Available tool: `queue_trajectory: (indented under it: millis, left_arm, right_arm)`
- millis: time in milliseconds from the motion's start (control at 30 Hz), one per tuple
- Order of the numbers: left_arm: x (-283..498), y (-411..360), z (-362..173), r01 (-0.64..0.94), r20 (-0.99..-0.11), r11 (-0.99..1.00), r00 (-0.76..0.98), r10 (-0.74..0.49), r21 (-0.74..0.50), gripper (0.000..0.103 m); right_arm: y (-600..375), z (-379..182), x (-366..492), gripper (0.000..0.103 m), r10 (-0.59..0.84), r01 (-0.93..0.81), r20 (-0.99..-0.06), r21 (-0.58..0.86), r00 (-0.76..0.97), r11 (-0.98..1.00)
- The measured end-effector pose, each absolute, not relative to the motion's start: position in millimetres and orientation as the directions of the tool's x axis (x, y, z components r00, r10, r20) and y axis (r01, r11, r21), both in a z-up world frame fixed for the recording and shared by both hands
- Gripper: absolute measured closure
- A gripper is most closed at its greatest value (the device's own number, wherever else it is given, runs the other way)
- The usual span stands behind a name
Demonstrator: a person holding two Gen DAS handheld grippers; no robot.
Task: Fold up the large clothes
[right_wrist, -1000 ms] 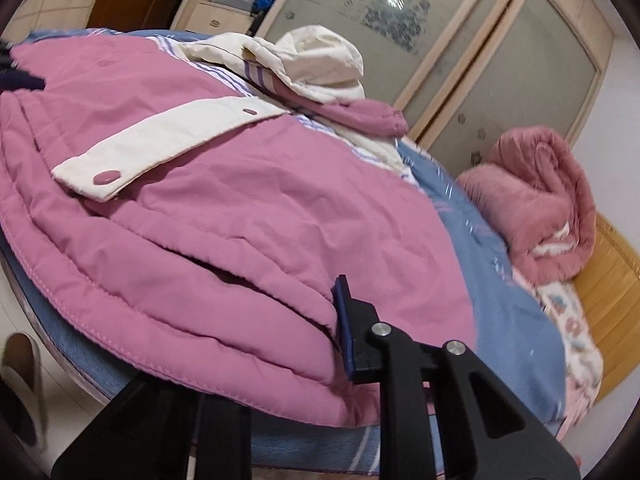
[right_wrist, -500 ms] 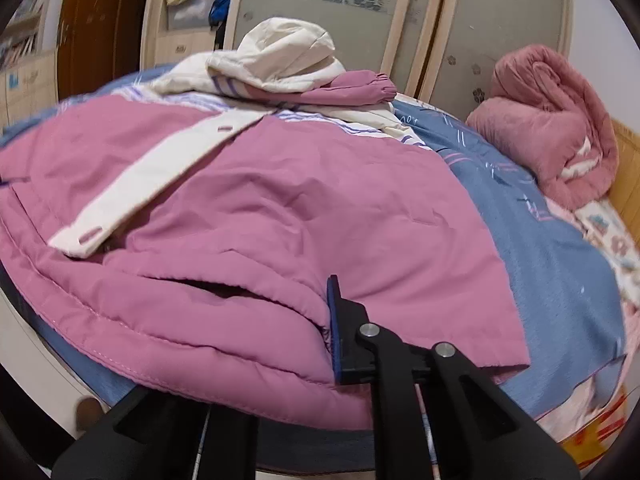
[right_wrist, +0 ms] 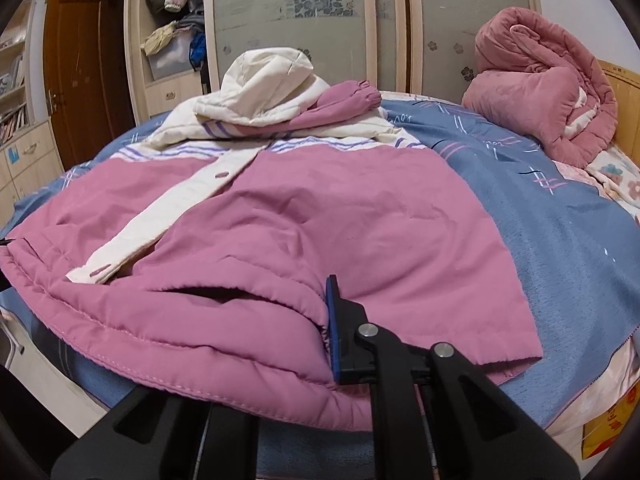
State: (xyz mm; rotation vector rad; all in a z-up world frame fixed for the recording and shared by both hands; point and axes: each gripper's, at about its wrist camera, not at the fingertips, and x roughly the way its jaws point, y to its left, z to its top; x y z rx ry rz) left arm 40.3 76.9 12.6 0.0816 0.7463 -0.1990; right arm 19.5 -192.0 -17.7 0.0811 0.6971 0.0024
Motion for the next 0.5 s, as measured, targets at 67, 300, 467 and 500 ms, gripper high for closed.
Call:
queue_trajectory:
  millis: [67,300,467,500]
  left_arm:
    - [37.0,79.0,17.5,0.209,-0.659,0.978,0.735,-0.159,-0.003,0.089]
    - [35.3,78.9,41.2,0.196,-0.55,0.98,0.822,-0.149,0.026,0.089]
    - [74.7,77.9,87.9,0.212,-0.494,0.975,0.856,-0.15,0.072,0.09]
    - [87.3,76.5,100.5,0.212,-0.478,0.972,0.867,-0.14,0.101,0.09]
  right_arm:
    - [-190.4,-13.0,17.2,0.092,0.024,0.026,-0.626,0.071,0.78,0.997]
    - [-186.0,21.7,16.6,0.094,-0.017,0.028,-0.514,0.014,0.857,1.0]
    - [-187.3,66.9,51.7,0.095,-0.031,0.019,-0.425,-0.032,0.905,0.999]
    - [-187.6,79.6,66.9,0.095,-0.037,0.02,-0.399,-0.048,0.916,0.999]
